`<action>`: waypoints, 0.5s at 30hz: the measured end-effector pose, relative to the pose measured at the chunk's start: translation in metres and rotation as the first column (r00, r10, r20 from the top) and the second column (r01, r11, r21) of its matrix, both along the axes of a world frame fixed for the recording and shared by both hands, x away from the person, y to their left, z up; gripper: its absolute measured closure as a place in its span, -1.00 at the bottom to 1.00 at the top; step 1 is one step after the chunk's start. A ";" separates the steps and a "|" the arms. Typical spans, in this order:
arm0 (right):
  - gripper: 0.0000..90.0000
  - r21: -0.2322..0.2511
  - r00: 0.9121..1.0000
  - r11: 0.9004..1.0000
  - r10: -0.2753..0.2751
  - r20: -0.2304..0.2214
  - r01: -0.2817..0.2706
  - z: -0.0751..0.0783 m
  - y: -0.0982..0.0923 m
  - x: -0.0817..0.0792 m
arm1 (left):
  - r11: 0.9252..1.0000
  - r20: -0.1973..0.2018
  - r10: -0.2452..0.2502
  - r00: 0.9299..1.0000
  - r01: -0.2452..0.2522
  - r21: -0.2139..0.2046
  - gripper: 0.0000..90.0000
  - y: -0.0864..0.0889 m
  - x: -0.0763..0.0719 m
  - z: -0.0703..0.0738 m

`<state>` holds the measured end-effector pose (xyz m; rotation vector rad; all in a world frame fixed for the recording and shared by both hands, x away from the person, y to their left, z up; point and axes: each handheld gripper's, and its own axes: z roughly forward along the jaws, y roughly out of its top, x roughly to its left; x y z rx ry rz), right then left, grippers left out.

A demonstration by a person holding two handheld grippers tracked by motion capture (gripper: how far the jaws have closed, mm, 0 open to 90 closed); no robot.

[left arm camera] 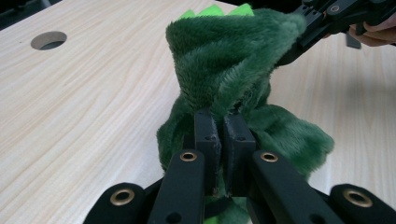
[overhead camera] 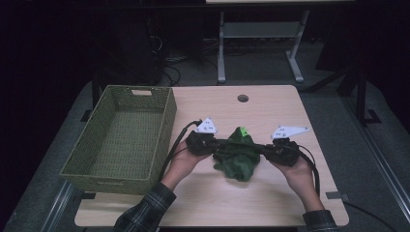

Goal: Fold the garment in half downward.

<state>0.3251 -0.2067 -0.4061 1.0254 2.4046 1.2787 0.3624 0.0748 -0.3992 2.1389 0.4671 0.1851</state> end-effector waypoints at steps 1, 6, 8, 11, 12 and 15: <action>0.94 -0.006 1.000 1.000 0.004 0.002 -0.004 -0.001 0.000 -0.002 | 1.000 0.001 -0.005 1.000 0.005 -0.003 0.91 0.001 -0.001 0.000; 0.94 -0.011 1.000 1.000 0.014 0.006 -0.014 -0.005 0.000 -0.015 | 1.000 0.022 -0.021 1.000 0.021 0.020 0.91 0.005 -0.011 -0.004; 0.94 -0.018 1.000 1.000 0.018 0.015 -0.017 -0.007 0.000 -0.019 | 0.999 0.032 -0.035 0.999 0.033 0.041 0.91 0.006 -0.016 -0.007; 0.94 -0.015 1.000 0.999 0.029 -0.004 -0.029 -0.010 0.000 -0.026 | 0.998 0.024 -0.053 0.998 0.052 0.046 0.91 0.006 -0.024 -0.012; 0.94 -0.020 0.999 0.999 0.031 -0.015 -0.031 -0.011 0.001 -0.028 | 0.997 0.021 -0.060 0.998 0.058 0.052 0.91 0.005 -0.027 -0.014; 0.94 -0.026 0.999 0.999 0.047 -0.015 -0.048 -0.014 0.002 -0.034 | 0.994 0.013 -0.081 0.997 0.080 0.071 0.91 0.004 -0.034 -0.020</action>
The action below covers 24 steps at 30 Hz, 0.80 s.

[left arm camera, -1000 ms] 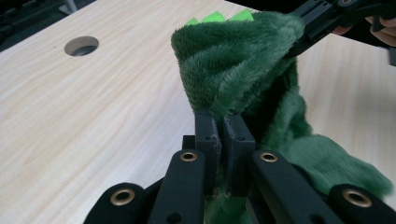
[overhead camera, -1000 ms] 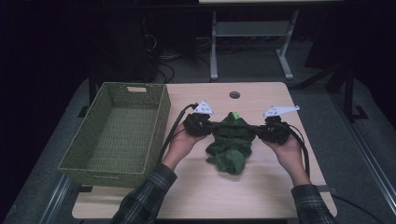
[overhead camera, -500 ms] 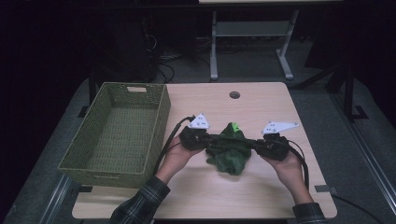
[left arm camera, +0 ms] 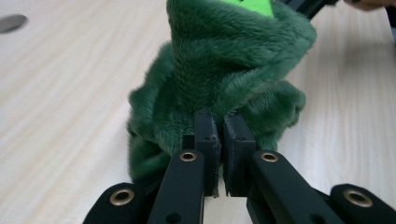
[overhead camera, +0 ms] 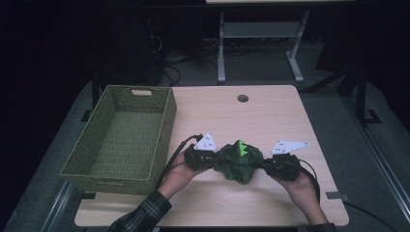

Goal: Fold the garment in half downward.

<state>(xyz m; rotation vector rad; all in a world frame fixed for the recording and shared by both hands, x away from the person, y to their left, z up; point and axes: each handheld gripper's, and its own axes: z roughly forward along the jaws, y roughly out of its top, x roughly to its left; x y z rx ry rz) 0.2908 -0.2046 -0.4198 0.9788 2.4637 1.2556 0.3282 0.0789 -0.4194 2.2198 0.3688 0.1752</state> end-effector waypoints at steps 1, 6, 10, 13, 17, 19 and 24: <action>0.94 -0.003 1.000 1.000 -0.001 -0.009 0.001 -0.001 0.000 -0.002 | 1.000 -0.004 -0.006 1.000 0.006 0.003 0.91 0.000 -0.002 -0.002; 0.93 -0.017 0.999 1.000 0.016 -0.043 -0.017 -0.014 0.003 -0.012 | 0.999 -0.031 -0.029 0.999 0.030 0.025 0.90 0.002 -0.009 -0.012; 0.93 -0.034 0.997 0.999 0.027 -0.072 -0.029 -0.024 0.005 -0.017 | 0.998 -0.066 -0.044 0.997 0.047 0.039 0.91 0.002 -0.012 -0.020; 0.93 -0.043 0.996 0.998 0.037 -0.078 -0.040 -0.029 0.005 -0.017 | 0.996 -0.091 -0.060 0.994 0.066 0.065 0.91 0.000 -0.012 -0.026; 0.93 -0.071 0.994 0.996 0.039 -0.101 -0.046 -0.034 0.010 -0.018 | 0.994 -0.117 -0.068 0.991 0.077 0.077 0.92 -0.003 -0.012 -0.032; 0.93 -0.070 0.992 0.996 0.048 -0.119 -0.056 -0.039 0.011 -0.017 | 0.993 -0.121 -0.073 0.990 0.084 0.087 0.91 -0.004 -0.012 -0.034; 0.93 -0.096 0.989 0.993 0.061 -0.138 -0.075 -0.047 0.016 -0.018 | 0.989 -0.123 -0.080 0.989 0.094 0.117 0.92 -0.009 -0.014 -0.042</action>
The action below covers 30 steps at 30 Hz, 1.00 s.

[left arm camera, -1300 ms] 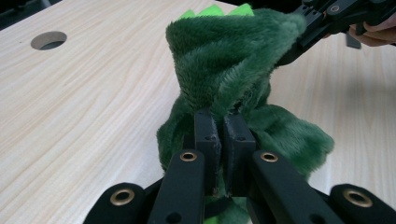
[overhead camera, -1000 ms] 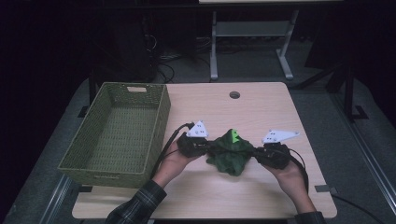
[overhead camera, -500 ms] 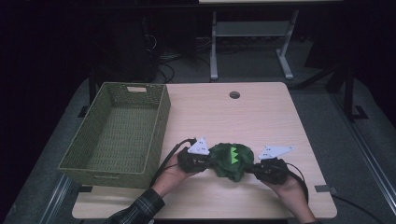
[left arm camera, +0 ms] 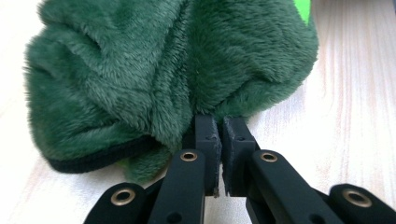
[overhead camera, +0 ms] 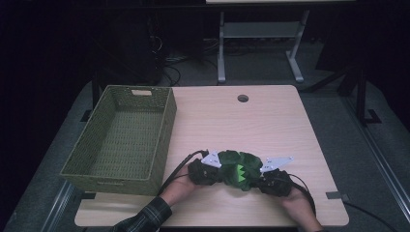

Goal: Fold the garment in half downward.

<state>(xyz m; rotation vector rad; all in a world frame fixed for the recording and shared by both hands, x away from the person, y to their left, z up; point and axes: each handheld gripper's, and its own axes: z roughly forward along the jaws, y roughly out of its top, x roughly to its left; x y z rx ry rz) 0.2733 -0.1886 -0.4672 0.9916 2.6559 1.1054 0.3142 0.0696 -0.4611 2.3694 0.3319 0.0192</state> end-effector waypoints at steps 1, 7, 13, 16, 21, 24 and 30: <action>0.93 0.002 1.000 1.000 0.000 0.003 0.000 0.000 0.000 0.000 | 1.000 0.000 -0.001 1.000 0.001 0.003 0.91 -0.001 0.000 -0.001; 0.68 0.018 1.000 1.000 -0.012 -0.002 0.012 0.002 -0.002 -0.002 | 1.000 -0.007 0.008 1.000 -0.008 -0.019 0.69 0.002 -0.004 0.003; 0.51 0.049 0.999 0.999 -0.020 0.025 0.018 0.012 -0.011 -0.013 | 0.999 -0.001 0.010 1.000 -0.010 -0.053 0.52 0.013 -0.015 0.013; 0.50 0.065 0.999 0.998 -0.025 0.028 0.023 0.016 -0.015 -0.019 | 0.998 -0.001 0.010 1.000 -0.010 -0.069 0.49 0.017 -0.020 0.018; 0.46 0.058 1.000 0.998 -0.018 0.025 0.017 0.018 -0.019 -0.027 | 0.998 -0.008 0.002 1.000 -0.003 -0.057 0.42 0.023 -0.027 0.020; 0.42 0.058 1.000 0.998 -0.015 0.017 0.014 0.018 -0.021 -0.032 | 0.998 -0.008 0.001 1.000 -0.002 -0.059 0.44 0.024 -0.030 0.022; 0.60 0.076 0.998 0.997 -0.013 0.055 0.009 0.029 -0.025 -0.036 | 0.997 0.001 -0.003 1.000 0.003 -0.083 0.69 0.020 -0.028 0.032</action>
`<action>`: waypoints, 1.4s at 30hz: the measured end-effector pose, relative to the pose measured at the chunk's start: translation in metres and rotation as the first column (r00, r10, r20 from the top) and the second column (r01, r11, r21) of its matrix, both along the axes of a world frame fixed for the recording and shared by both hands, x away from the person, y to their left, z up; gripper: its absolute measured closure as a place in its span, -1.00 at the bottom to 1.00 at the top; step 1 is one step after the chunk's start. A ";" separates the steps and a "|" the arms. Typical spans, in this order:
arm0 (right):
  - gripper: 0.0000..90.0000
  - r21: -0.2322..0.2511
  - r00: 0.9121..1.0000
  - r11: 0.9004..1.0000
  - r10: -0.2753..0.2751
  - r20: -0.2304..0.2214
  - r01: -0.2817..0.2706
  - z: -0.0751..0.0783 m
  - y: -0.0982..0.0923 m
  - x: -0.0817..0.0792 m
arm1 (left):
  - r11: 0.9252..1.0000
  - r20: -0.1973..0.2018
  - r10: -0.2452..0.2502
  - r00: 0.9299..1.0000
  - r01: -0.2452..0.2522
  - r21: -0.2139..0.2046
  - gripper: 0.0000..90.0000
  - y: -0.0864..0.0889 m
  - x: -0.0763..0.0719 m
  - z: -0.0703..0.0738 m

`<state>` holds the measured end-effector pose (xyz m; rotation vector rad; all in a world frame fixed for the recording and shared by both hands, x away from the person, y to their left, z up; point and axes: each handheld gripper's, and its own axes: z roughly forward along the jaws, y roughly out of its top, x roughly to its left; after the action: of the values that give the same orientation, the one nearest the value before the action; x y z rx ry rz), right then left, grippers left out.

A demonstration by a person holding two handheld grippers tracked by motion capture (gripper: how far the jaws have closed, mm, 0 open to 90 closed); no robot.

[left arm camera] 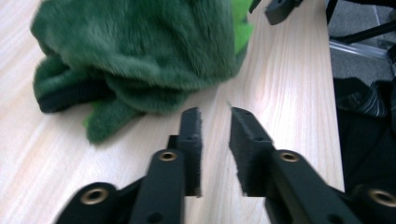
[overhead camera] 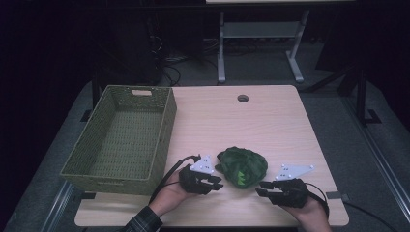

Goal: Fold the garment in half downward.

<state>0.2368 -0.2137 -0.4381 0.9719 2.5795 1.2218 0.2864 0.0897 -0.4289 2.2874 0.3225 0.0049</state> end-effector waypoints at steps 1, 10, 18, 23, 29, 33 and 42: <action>0.69 0.002 1.000 1.000 -0.006 0.008 0.006 0.002 0.000 0.002 | 1.000 -0.004 0.005 1.000 -0.005 -0.005 0.75 -0.002 0.002 0.003; 1.00 0.015 0.998 0.999 -0.044 0.045 0.044 0.009 0.005 0.030 | 0.997 0.014 0.070 0.997 -0.070 -0.017 0.99 -0.021 0.035 0.022; 1.00 -0.036 1.000 0.999 -0.022 -0.014 0.022 -0.011 0.019 0.039 | 0.990 0.007 0.100 0.995 -0.100 0.098 0.99 -0.034 0.052 -0.010; 1.00 -0.062 0.999 0.998 0.008 -0.048 -0.011 -0.021 0.028 0.040 | 0.987 -0.009 0.104 0.995 -0.102 0.128 0.99 -0.036 0.057 -0.022; 1.00 -0.080 0.998 0.997 0.018 -0.065 -0.023 -0.026 0.033 0.037 | 0.985 -0.004 0.109 0.994 -0.108 0.135 1.00 -0.038 0.055 -0.027; 1.00 -0.065 0.999 0.998 0.020 -0.047 -0.023 -0.026 0.029 0.034 | 0.986 -0.006 0.105 0.994 -0.103 0.129 0.99 -0.037 0.056 -0.026; 1.00 0.002 1.000 1.000 -0.016 0.025 0.016 0.007 0.018 0.039 | 0.990 -0.027 0.115 0.993 -0.112 0.085 0.94 -0.014 0.044 -0.005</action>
<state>0.2763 -0.1960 -0.4316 0.9700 2.5473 1.2248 0.3303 0.0760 -0.4337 2.3507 0.4769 0.0403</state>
